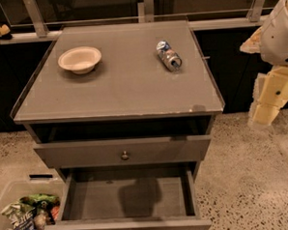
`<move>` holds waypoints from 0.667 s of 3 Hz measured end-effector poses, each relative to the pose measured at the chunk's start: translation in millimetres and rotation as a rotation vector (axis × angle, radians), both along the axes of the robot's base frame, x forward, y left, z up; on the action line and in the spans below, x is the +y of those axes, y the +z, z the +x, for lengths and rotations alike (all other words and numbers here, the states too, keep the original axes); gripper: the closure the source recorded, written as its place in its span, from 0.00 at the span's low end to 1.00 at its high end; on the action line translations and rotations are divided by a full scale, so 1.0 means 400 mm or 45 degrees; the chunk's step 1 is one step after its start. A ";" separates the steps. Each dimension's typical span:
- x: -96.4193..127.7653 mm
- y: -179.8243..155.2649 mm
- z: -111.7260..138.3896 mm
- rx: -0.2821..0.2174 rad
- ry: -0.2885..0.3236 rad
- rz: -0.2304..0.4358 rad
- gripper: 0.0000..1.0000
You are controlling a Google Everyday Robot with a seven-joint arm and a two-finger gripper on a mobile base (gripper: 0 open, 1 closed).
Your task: Close middle drawer
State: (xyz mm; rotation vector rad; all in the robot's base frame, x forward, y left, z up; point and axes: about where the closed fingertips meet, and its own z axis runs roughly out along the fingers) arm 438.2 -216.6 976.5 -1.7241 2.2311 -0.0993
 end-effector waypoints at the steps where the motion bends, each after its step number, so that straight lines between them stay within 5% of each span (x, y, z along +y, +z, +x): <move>1: 0.000 -0.006 -0.005 -0.015 0.012 0.000 0.00; 2: 0.016 -0.042 -0.046 -0.069 0.092 0.005 0.00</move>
Offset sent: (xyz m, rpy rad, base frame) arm -0.0553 -0.0021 -0.1436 -0.0330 0.0046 0.1949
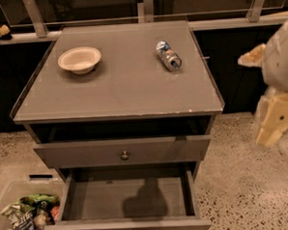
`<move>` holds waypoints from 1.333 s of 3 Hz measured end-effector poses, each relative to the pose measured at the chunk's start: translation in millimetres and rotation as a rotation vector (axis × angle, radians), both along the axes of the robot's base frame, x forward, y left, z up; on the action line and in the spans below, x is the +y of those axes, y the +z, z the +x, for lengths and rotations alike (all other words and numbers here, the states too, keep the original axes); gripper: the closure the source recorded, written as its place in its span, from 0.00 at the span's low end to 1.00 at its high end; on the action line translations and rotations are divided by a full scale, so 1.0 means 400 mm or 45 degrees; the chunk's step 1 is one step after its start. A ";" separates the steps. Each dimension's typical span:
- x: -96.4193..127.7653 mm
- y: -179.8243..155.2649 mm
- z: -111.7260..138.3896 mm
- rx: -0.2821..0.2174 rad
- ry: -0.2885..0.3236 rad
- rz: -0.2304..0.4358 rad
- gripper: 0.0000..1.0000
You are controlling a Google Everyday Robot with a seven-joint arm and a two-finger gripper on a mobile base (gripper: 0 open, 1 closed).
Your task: Close middle drawer
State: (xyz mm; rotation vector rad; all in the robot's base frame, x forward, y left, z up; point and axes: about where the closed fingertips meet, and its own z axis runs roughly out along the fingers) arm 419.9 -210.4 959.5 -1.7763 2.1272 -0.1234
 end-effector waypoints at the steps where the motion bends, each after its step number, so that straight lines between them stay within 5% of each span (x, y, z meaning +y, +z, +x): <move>1: -0.006 -0.172 -0.035 -0.011 0.107 0.024 0.00; 2: -0.010 -0.419 -0.060 0.058 0.157 0.062 0.00; 4: 0.004 -0.994 -0.227 0.379 0.112 0.129 0.00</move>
Offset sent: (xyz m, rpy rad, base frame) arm -0.0954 -0.0111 -0.3970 0.0721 0.3460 0.1704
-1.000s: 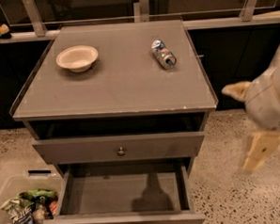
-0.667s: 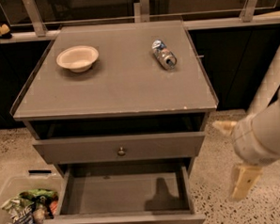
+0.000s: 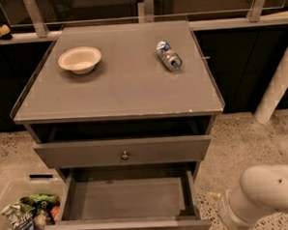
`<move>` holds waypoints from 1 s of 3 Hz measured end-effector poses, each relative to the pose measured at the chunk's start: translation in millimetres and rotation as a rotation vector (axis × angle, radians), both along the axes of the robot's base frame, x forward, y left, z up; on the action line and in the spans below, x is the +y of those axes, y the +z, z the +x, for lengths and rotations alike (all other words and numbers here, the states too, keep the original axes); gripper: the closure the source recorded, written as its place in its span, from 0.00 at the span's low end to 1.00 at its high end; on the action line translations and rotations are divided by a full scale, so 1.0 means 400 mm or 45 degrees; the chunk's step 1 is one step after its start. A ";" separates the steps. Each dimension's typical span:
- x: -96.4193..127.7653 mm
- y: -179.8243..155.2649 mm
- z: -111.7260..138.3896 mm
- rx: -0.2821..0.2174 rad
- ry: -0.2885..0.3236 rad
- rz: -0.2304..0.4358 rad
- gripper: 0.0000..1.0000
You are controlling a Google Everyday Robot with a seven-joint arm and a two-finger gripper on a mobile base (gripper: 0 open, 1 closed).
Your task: Close middle drawer
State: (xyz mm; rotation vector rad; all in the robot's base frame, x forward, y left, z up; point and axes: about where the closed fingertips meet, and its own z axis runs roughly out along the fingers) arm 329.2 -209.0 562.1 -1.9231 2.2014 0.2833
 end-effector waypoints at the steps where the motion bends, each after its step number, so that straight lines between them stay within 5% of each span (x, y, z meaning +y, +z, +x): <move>1: 0.017 -0.188 -0.083 0.098 -0.014 0.014 0.00; 3: 0.027 -0.215 -0.103 0.091 0.001 0.037 0.00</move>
Offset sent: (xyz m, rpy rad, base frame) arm -0.0280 0.0055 -0.0632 0.0092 0.0662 -0.0092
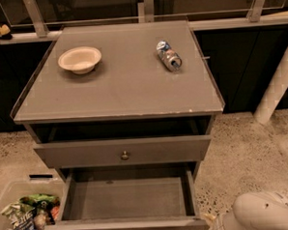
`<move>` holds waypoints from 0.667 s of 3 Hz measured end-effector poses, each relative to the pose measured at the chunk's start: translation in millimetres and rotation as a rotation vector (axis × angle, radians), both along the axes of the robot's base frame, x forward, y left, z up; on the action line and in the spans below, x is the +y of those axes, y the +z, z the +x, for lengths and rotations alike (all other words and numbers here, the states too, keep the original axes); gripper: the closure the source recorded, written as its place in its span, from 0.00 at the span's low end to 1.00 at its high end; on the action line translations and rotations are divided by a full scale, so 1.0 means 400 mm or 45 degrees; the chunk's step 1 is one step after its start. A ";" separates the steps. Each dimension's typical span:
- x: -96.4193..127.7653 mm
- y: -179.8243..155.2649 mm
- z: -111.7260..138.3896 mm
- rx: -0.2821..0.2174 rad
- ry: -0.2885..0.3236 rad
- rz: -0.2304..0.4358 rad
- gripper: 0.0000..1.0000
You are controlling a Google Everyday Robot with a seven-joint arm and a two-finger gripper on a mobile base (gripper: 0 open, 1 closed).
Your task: Close middle drawer
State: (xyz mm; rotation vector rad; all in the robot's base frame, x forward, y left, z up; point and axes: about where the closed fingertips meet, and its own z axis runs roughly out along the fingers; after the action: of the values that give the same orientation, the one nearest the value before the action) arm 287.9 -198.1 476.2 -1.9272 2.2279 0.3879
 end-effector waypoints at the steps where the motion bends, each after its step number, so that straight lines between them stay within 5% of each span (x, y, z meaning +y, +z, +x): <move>1: 0.018 -0.079 -0.090 0.018 0.070 0.044 0.00; 2: 0.044 -0.184 -0.166 0.063 0.133 0.088 0.00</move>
Offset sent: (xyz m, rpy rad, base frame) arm -0.1074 0.0381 -0.1438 0.1308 0.1218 0.1834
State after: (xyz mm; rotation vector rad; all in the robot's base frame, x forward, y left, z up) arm 221.5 -180.4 402.7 -2.0243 2.1191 0.5265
